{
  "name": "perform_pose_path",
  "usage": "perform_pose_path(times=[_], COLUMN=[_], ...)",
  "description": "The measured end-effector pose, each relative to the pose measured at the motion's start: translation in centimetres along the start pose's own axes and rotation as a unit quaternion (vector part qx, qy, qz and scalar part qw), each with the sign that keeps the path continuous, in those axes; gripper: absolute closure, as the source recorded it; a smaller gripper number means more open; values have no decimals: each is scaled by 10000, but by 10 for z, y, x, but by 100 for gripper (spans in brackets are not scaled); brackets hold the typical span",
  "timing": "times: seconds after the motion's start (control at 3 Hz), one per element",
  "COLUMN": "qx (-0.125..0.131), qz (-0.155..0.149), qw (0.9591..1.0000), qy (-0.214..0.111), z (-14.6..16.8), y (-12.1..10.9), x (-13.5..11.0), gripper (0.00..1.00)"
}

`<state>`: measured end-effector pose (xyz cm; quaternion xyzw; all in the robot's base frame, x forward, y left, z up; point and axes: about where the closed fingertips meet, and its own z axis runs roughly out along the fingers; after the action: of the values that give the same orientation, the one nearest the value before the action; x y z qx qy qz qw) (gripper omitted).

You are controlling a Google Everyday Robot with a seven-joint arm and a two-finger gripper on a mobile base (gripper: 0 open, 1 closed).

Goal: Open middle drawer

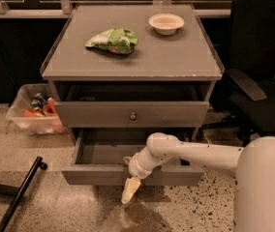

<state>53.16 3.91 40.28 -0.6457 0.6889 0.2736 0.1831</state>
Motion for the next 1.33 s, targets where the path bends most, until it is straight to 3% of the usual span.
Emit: perform_pose_path(times=[0.33, 1.0, 1.33], qx=[-18, -4, -23], qz=[51, 126, 130], qw=[10000, 9999, 9999], qy=[11, 58, 74], z=[-5, -18, -21], y=[28, 68, 74], x=[2, 10, 11], gripper=[0, 42, 65])
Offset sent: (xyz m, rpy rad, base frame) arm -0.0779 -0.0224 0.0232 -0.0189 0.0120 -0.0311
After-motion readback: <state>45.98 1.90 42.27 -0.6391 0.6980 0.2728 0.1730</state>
